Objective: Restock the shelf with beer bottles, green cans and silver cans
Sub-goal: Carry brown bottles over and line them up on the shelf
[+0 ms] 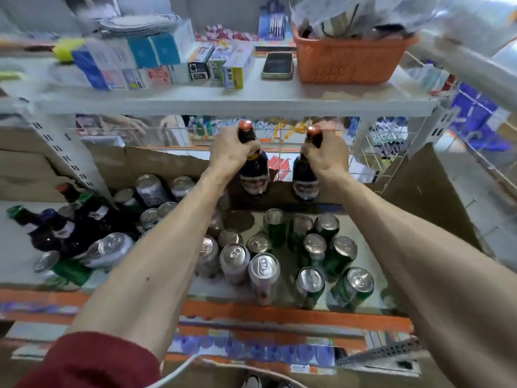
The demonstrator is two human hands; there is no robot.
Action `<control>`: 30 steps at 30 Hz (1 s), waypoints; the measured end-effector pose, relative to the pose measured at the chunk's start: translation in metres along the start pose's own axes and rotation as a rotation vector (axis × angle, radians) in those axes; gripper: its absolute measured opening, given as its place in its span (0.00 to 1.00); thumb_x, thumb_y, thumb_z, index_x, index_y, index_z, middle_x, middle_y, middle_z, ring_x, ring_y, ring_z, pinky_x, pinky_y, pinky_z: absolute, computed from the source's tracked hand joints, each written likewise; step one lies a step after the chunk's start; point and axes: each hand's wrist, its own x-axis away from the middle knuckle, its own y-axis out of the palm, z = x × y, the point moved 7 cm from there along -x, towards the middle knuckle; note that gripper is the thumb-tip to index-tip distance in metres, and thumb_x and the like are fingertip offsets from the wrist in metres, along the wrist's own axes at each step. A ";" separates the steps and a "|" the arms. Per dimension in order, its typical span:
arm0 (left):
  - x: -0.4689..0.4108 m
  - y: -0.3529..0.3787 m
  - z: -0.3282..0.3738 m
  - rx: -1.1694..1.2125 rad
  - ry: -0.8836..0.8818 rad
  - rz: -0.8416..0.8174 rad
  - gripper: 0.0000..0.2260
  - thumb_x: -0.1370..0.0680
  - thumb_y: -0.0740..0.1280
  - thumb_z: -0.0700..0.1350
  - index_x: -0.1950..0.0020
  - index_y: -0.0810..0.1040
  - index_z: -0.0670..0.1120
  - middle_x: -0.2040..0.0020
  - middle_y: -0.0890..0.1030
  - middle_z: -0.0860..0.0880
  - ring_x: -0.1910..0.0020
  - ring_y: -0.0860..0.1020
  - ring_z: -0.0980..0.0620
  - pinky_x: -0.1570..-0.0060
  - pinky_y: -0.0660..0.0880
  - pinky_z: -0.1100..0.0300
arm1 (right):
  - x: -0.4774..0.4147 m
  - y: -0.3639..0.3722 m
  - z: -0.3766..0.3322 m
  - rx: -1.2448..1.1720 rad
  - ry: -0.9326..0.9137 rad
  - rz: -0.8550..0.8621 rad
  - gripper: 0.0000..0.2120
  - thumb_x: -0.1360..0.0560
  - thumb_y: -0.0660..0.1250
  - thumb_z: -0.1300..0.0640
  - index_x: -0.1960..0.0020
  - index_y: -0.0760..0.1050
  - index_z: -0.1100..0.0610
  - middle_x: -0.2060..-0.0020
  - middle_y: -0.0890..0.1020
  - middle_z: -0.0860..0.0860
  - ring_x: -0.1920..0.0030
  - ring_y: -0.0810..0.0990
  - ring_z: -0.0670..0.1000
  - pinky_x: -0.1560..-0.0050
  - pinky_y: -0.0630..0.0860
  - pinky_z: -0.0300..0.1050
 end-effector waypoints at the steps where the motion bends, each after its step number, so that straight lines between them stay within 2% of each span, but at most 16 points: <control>1: 0.002 -0.013 0.004 -0.015 0.005 0.036 0.11 0.28 0.75 0.50 0.56 0.81 0.43 0.56 0.83 0.42 0.54 0.82 0.45 0.59 0.72 0.56 | 0.001 -0.003 -0.015 0.000 -0.037 0.007 0.15 0.23 0.68 0.52 0.42 0.76 0.61 0.47 0.81 0.59 0.46 0.79 0.60 0.48 0.73 0.51; 4: 0.009 -0.051 0.005 -0.036 -0.010 0.110 0.11 0.29 0.76 0.50 0.61 0.79 0.45 0.57 0.84 0.40 0.55 0.82 0.45 0.64 0.68 0.58 | 0.005 -0.005 -0.056 0.016 -0.118 0.014 0.15 0.23 0.68 0.52 0.44 0.77 0.63 0.48 0.82 0.60 0.46 0.80 0.60 0.48 0.73 0.50; 9: 0.037 -0.124 -0.022 -0.087 -0.070 0.197 0.13 0.28 0.75 0.52 0.51 0.84 0.44 0.56 0.83 0.48 0.55 0.81 0.51 0.59 0.73 0.59 | 0.031 0.013 -0.123 -0.002 -0.202 -0.042 0.15 0.24 0.68 0.53 0.43 0.78 0.62 0.46 0.81 0.61 0.44 0.79 0.62 0.48 0.73 0.50; 11: 0.055 -0.159 -0.037 -0.084 -0.093 0.250 0.13 0.29 0.75 0.52 0.54 0.83 0.44 0.55 0.84 0.46 0.54 0.82 0.48 0.57 0.75 0.57 | 0.046 0.022 -0.150 -0.020 -0.233 -0.072 0.15 0.24 0.68 0.53 0.43 0.77 0.62 0.46 0.81 0.61 0.44 0.79 0.62 0.47 0.74 0.51; 13: 0.076 -0.195 -0.053 -0.094 -0.119 0.295 0.10 0.29 0.75 0.51 0.57 0.81 0.45 0.57 0.83 0.45 0.54 0.81 0.47 0.59 0.71 0.58 | 0.064 0.033 -0.176 -0.064 -0.255 -0.106 0.15 0.24 0.68 0.53 0.43 0.78 0.62 0.47 0.81 0.61 0.45 0.80 0.62 0.45 0.76 0.53; 15: 0.101 -0.231 -0.067 -0.105 -0.152 0.317 0.11 0.28 0.75 0.50 0.54 0.82 0.44 0.57 0.82 0.46 0.56 0.79 0.49 0.59 0.70 0.60 | 0.087 0.045 -0.205 -0.089 -0.298 -0.137 0.13 0.25 0.67 0.54 0.45 0.78 0.62 0.48 0.82 0.61 0.47 0.80 0.61 0.46 0.76 0.54; 17: 0.129 -0.266 -0.084 -0.116 -0.199 0.349 0.13 0.28 0.74 0.51 0.52 0.83 0.43 0.57 0.82 0.46 0.57 0.79 0.49 0.59 0.71 0.58 | 0.117 0.058 -0.234 -0.118 -0.330 -0.167 0.13 0.24 0.67 0.53 0.46 0.78 0.62 0.51 0.82 0.59 0.48 0.80 0.58 0.46 0.76 0.52; 21: 0.194 -0.333 -0.132 -0.083 -0.303 0.418 0.11 0.29 0.75 0.49 0.59 0.80 0.41 0.63 0.79 0.46 0.63 0.78 0.48 0.63 0.73 0.55 | 0.190 0.089 -0.288 -0.131 -0.417 -0.220 0.15 0.24 0.67 0.52 0.44 0.80 0.62 0.49 0.83 0.60 0.47 0.81 0.59 0.51 0.73 0.47; 25: 0.269 -0.388 -0.186 -0.146 -0.399 0.470 0.11 0.30 0.76 0.48 0.59 0.82 0.40 0.62 0.79 0.44 0.62 0.76 0.49 0.63 0.70 0.57 | 0.276 0.131 -0.328 -0.181 -0.438 -0.314 0.14 0.24 0.67 0.54 0.44 0.79 0.61 0.50 0.82 0.58 0.48 0.81 0.58 0.56 0.70 0.42; 30: 0.352 -0.431 -0.267 -0.161 -0.509 0.434 0.12 0.30 0.76 0.45 0.66 0.76 0.41 0.68 0.75 0.45 0.69 0.72 0.50 0.67 0.68 0.58 | 0.384 0.197 -0.356 -0.173 -0.447 -0.459 0.14 0.25 0.66 0.54 0.46 0.78 0.63 0.50 0.82 0.61 0.48 0.80 0.62 0.53 0.75 0.49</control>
